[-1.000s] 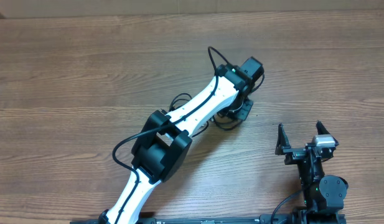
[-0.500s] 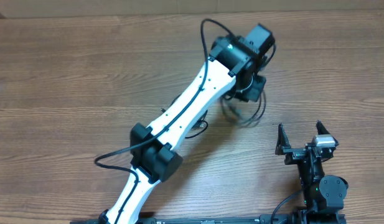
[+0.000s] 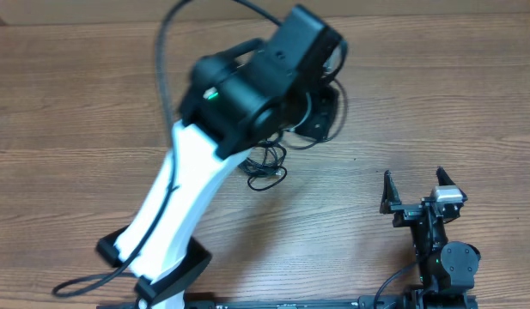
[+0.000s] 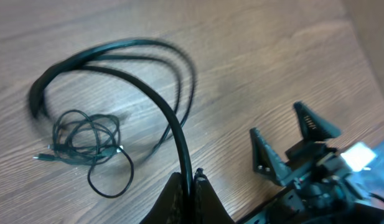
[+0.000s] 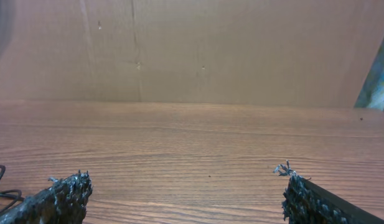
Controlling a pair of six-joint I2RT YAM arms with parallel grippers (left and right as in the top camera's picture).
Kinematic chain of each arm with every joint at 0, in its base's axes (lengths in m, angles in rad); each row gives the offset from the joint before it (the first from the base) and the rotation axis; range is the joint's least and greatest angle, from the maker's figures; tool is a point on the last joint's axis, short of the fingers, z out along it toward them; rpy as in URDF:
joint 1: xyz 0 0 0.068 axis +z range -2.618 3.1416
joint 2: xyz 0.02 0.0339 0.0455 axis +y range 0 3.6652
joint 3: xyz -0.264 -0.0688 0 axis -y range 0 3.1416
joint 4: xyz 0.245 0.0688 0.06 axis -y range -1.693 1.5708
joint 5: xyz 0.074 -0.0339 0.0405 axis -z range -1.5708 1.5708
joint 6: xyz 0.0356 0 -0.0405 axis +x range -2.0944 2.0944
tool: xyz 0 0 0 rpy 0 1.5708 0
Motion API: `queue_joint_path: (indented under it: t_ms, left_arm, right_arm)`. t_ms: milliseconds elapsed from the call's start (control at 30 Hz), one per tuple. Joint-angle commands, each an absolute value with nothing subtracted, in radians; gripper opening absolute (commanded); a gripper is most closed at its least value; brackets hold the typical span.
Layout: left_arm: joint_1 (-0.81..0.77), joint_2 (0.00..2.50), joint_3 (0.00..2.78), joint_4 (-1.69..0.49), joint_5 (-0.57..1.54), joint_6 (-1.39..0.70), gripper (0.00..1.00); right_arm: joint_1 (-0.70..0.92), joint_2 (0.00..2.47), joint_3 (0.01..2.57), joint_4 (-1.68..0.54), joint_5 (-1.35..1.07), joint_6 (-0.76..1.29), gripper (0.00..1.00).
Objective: Untangle cables
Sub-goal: 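Lift the grasped cable up and toward the center with the left gripper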
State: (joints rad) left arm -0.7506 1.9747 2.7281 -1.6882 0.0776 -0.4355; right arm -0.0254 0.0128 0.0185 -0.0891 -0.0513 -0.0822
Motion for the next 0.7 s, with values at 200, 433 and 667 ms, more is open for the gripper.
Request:
queue_joint_path:
  t_ms: [200,433,667]
  left_arm:
    - [-0.746,1.935,2.737,-1.689,0.115,-0.467,0.04]
    - [-0.746,1.934,2.733,-1.689,0.157,-0.400,0.04]
    - [-0.746,1.887,2.706,-1.690,0.208,-0.336,0.04]
  right_arm:
    - [-0.028,0.003,0.009,-0.082,-0.046,-0.083,1.00]
    - [-0.028,0.003,0.009,-0.082,-0.046,-0.083,1.00]
    - [-0.028,0.003,0.009,-0.082,-0.046,-0.083,1.00]
